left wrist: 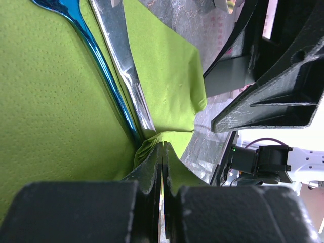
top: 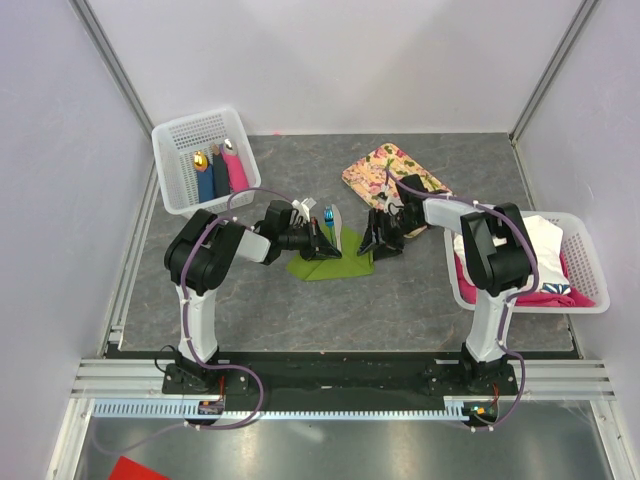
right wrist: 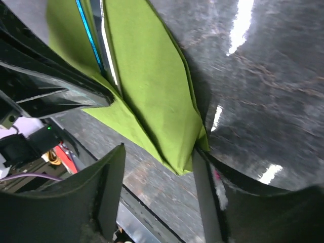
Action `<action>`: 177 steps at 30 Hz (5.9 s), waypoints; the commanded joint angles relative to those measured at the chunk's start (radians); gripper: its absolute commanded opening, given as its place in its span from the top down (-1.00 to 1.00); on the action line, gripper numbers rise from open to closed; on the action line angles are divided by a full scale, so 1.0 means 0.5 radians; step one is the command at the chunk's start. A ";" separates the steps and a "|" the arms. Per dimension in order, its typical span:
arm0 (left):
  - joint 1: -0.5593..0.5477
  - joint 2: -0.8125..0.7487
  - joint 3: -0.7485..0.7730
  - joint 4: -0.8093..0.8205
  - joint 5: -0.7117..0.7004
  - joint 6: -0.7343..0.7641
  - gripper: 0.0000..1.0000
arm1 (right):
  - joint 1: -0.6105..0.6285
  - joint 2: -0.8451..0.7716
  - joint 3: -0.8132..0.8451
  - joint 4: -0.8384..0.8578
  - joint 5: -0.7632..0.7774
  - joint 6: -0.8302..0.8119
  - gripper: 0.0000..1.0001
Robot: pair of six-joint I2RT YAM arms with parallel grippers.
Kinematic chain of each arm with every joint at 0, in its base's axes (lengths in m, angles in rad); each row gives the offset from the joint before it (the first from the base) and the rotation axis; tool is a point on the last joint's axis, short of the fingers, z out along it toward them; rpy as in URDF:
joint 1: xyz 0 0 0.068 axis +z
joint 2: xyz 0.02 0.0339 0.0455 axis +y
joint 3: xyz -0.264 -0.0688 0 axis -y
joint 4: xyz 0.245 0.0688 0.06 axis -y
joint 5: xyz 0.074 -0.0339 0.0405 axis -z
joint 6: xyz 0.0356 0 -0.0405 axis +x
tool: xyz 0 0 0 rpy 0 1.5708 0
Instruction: Place the utensils on the paper napkin and roll it up
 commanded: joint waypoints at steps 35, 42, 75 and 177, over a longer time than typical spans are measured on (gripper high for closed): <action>0.006 0.021 0.051 -0.028 -0.047 0.050 0.96 | 0.032 -0.150 -0.172 0.656 -0.280 0.606 1.00; 0.006 0.018 0.061 -0.034 -0.041 0.050 0.96 | 0.131 -0.082 -0.200 0.810 -0.304 0.735 1.00; 0.092 -0.433 -0.163 -0.178 0.112 0.124 0.95 | 0.155 0.062 -0.227 0.810 -0.132 0.726 1.00; 0.211 -0.436 -0.283 -0.730 -0.106 0.357 0.96 | 0.395 0.228 -0.252 1.485 -0.154 1.343 0.99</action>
